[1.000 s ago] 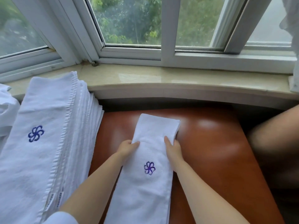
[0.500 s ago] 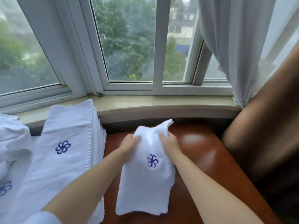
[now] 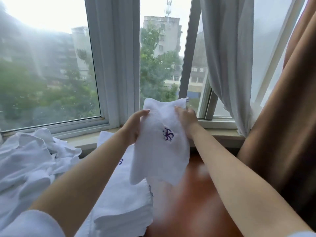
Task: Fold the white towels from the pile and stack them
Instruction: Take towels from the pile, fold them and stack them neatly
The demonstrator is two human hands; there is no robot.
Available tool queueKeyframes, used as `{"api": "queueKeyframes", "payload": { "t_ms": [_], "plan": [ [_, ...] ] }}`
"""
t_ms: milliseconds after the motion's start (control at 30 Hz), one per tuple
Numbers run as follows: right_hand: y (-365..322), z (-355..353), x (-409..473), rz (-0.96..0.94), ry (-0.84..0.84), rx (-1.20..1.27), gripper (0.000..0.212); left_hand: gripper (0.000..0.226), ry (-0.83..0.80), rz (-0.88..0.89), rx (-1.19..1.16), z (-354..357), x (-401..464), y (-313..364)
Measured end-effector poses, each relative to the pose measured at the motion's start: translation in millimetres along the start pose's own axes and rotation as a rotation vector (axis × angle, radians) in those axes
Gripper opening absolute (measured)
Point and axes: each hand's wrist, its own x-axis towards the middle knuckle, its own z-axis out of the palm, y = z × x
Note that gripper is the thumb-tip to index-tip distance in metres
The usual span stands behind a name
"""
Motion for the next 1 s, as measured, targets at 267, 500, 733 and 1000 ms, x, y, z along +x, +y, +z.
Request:
{"api": "queueKeyframes", "payload": {
  "t_ms": [267, 500, 733, 1000],
  "plan": [
    [-25.0, 59.8, -15.5, 0.079, -0.201, 0.161, 0.018, 0.030, 0.068, 0.204, -0.148, -42.3, -34.6, 33.3],
    [-22.2, 121.8, -22.9, 0.202, -0.487, 0.337, 0.021, 0.026, 0.349, 0.312, -0.174, -80.4, -72.6, 41.4],
    [11.2, 192.2, -66.7, 0.316, -0.838, 0.258, 0.016, 0.032, 0.713, 0.314, -0.046, -140.0, -126.4, 16.0],
    [56.8, 259.6, -113.0, 0.436, -0.776, 0.063, 0.022, 0.028, 0.847, 0.081, 0.115, -211.2, -160.2, -14.0]
  ]
}}
